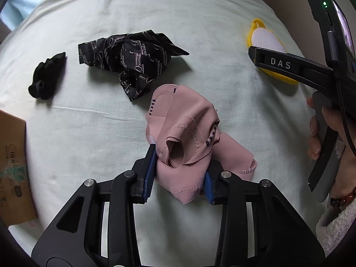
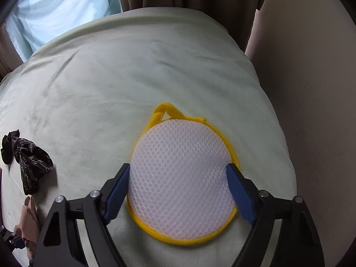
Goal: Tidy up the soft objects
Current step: 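Grasp the pink socks with the left tool while the right tool grasps the yellow mesh pad, then carry the pink socks and yellow mesh pad over the box with both tools, then open both tools to drop the socks and mesh pad into the box, then move both tools toward the black socks and black patterned cloth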
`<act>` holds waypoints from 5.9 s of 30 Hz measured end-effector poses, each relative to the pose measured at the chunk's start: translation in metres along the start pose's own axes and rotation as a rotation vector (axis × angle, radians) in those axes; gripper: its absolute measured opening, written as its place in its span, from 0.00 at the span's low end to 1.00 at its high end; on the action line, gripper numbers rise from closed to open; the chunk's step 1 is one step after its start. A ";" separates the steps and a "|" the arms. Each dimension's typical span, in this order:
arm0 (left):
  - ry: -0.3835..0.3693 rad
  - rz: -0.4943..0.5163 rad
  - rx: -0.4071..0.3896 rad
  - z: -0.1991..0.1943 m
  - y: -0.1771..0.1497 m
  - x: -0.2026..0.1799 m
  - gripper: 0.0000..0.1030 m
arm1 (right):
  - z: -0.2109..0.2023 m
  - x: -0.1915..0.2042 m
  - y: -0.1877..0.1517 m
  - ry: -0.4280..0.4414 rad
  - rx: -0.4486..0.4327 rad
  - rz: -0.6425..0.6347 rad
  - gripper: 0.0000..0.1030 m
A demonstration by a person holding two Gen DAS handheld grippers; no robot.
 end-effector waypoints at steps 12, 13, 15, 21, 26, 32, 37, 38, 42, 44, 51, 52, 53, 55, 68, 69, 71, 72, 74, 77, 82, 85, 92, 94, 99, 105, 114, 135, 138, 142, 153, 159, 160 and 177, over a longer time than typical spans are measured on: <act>-0.030 0.007 -0.027 -0.034 -0.003 0.008 0.29 | -0.032 -0.004 0.002 0.016 -0.012 0.047 0.38; -0.031 0.007 -0.034 -0.040 -0.004 0.010 0.29 | -0.040 -0.005 0.003 0.014 -0.020 0.048 0.38; -0.034 0.005 -0.056 -0.055 -0.004 0.013 0.29 | -0.057 -0.006 0.005 0.016 -0.039 0.054 0.38; -0.047 -0.006 -0.118 -0.117 -0.006 0.019 0.29 | -0.123 0.001 0.020 0.024 -0.101 0.046 0.38; -0.085 -0.013 -0.177 -0.180 0.000 0.022 0.29 | -0.193 0.016 0.034 0.033 -0.154 0.026 0.38; -0.101 -0.005 -0.271 -0.254 0.008 0.034 0.29 | -0.275 0.047 0.044 0.076 -0.204 0.038 0.38; -0.104 -0.029 -0.332 -0.309 0.009 0.068 0.29 | -0.336 0.089 0.048 0.098 -0.234 0.004 0.38; -0.104 -0.033 -0.341 -0.317 0.008 0.075 0.29 | -0.345 0.099 0.047 0.103 -0.237 -0.003 0.38; -0.091 -0.058 -0.375 -0.350 0.004 0.120 0.29 | -0.377 0.149 0.043 0.146 -0.246 -0.020 0.38; -0.079 -0.065 -0.389 -0.365 0.002 0.146 0.29 | -0.391 0.179 0.038 0.171 -0.245 -0.017 0.38; -0.054 -0.071 -0.387 -0.394 -0.008 0.245 0.29 | -0.411 0.275 0.028 0.223 -0.233 -0.003 0.38; -0.051 -0.077 -0.386 -0.395 -0.010 0.260 0.29 | -0.411 0.291 0.027 0.233 -0.224 -0.002 0.38; -0.056 -0.087 -0.382 -0.395 -0.011 0.277 0.29 | -0.409 0.304 0.026 0.239 -0.215 -0.002 0.38; -0.047 -0.091 -0.364 -0.391 -0.012 0.307 0.29 | -0.404 0.333 0.025 0.247 -0.189 -0.010 0.38; -0.019 -0.072 -0.186 -0.303 -0.026 0.444 0.29 | -0.310 0.450 0.007 0.262 0.052 0.053 0.38; -0.019 -0.068 -0.164 -0.292 -0.026 0.452 0.29 | -0.301 0.455 0.002 0.259 0.078 0.063 0.38; -0.024 -0.059 -0.127 -0.275 -0.027 0.463 0.29 | -0.276 0.462 -0.003 0.251 0.137 0.089 0.38; -0.024 -0.054 -0.108 -0.265 -0.027 0.467 0.29 | -0.268 0.463 -0.008 0.249 0.160 0.102 0.38; -0.017 -0.041 -0.065 -0.245 -0.027 0.475 0.29 | -0.246 0.464 -0.015 0.258 0.216 0.141 0.38; -0.004 -0.032 0.002 -0.217 -0.031 0.483 0.29 | -0.221 0.459 -0.020 0.259 0.285 0.170 0.38; 0.029 0.017 0.097 -0.176 -0.039 0.485 0.29 | -0.187 0.454 -0.025 0.278 0.370 0.222 0.38; 0.024 0.031 0.144 -0.159 -0.042 0.484 0.29 | -0.173 0.455 -0.025 0.275 0.415 0.236 0.39; -0.031 0.105 0.171 -0.154 -0.041 0.462 0.99 | -0.149 0.453 -0.023 0.319 0.441 0.287 0.81; -0.030 0.146 0.155 -0.157 -0.042 0.454 1.00 | -0.148 0.453 -0.022 0.318 0.452 0.290 0.90; -0.038 0.185 0.170 -0.157 -0.048 0.447 1.00 | -0.142 0.451 -0.025 0.301 0.480 0.260 0.91; -0.057 0.140 0.161 -0.165 -0.049 0.451 1.00 | -0.154 0.455 -0.023 0.316 0.423 0.236 0.91; -0.035 0.131 0.111 -0.189 -0.053 0.458 1.00 | -0.179 0.458 -0.025 0.323 0.385 0.221 0.91; -0.064 -0.007 -0.158 -0.329 -0.076 0.481 1.00 | -0.339 0.464 -0.012 0.216 0.047 0.036 0.91; -0.044 -0.036 -0.231 -0.357 -0.079 0.482 1.00 | -0.372 0.460 -0.010 0.180 -0.040 0.010 0.91; -0.018 -0.072 -0.328 -0.395 -0.083 0.482 1.00 | -0.411 0.450 -0.012 0.135 -0.155 -0.006 0.91; 0.045 -0.136 -0.507 -0.462 -0.100 0.441 1.00 | -0.468 0.390 -0.024 0.100 -0.334 0.042 0.91; 0.043 -0.169 -0.534 -0.466 -0.090 0.388 1.00 | -0.469 0.336 -0.024 0.131 -0.358 0.025 0.91; 0.039 -0.174 -0.531 -0.463 -0.087 0.378 1.00 | -0.468 0.326 -0.023 0.141 -0.357 0.027 0.91; 0.094 -0.137 -0.437 -0.352 -0.016 0.203 1.00 | -0.370 0.176 0.002 0.225 -0.271 -0.112 0.91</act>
Point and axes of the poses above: each gripper's, at about its wrist camera, not at the fingertips, and z roughly the way its jaws point, x to its left, y to its top, the point moved 4 cm from there along z, roughly the way its jaws point, and after that the axes turned 1 degree about y, right-handed, at the moved point
